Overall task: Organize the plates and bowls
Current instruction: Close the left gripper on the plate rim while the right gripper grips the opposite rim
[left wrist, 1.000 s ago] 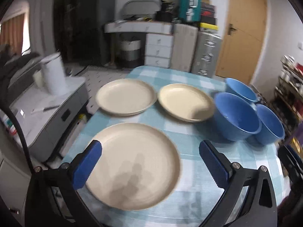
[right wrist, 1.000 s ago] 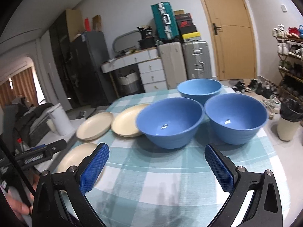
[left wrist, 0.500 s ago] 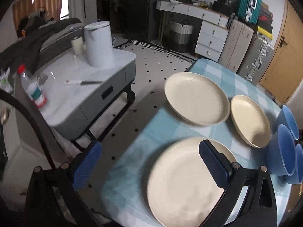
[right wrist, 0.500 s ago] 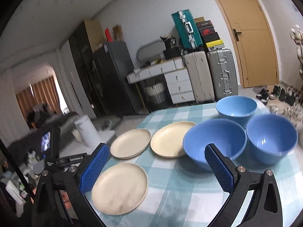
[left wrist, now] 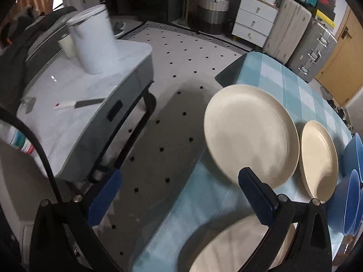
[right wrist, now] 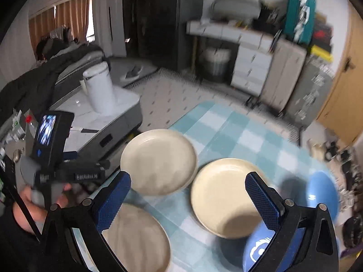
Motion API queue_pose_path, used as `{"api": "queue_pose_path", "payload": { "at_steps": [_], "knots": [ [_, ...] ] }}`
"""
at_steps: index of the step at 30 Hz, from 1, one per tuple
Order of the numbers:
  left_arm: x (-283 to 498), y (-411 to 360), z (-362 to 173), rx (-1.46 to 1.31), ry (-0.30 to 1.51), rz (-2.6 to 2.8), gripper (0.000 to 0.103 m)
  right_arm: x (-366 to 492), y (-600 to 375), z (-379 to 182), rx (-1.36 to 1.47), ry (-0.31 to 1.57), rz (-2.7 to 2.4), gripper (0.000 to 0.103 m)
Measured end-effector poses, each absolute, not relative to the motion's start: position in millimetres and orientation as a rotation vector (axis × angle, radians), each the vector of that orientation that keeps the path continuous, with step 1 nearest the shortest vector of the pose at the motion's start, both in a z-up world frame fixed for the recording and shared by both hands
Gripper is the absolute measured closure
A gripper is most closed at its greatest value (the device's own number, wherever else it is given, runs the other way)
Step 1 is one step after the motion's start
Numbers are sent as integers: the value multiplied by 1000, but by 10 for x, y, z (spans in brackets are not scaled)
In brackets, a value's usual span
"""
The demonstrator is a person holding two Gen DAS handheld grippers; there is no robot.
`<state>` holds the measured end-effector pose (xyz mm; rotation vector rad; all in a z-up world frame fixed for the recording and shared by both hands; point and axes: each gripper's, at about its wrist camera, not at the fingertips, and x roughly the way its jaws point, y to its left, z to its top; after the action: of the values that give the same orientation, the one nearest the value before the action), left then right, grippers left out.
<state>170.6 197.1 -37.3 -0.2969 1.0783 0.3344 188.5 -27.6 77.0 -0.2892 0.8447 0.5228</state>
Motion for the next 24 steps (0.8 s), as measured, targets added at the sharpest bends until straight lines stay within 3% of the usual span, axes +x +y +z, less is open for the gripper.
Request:
{"api": "queue_pose_path", "payload": {
  "at_steps": [7, 19, 24],
  "knots": [
    [2069, 2097, -547, -288, 1093, 306, 1, 2873, 222, 236, -428, 956, 538, 0],
    [2354, 2103, -767, -266, 1115, 225, 2, 3670, 552, -544, -494, 1121, 586, 1],
    [2406, 2055, -817, -240, 1120, 207, 2, 3764, 569, -767, -465, 1179, 599, 10]
  ]
}}
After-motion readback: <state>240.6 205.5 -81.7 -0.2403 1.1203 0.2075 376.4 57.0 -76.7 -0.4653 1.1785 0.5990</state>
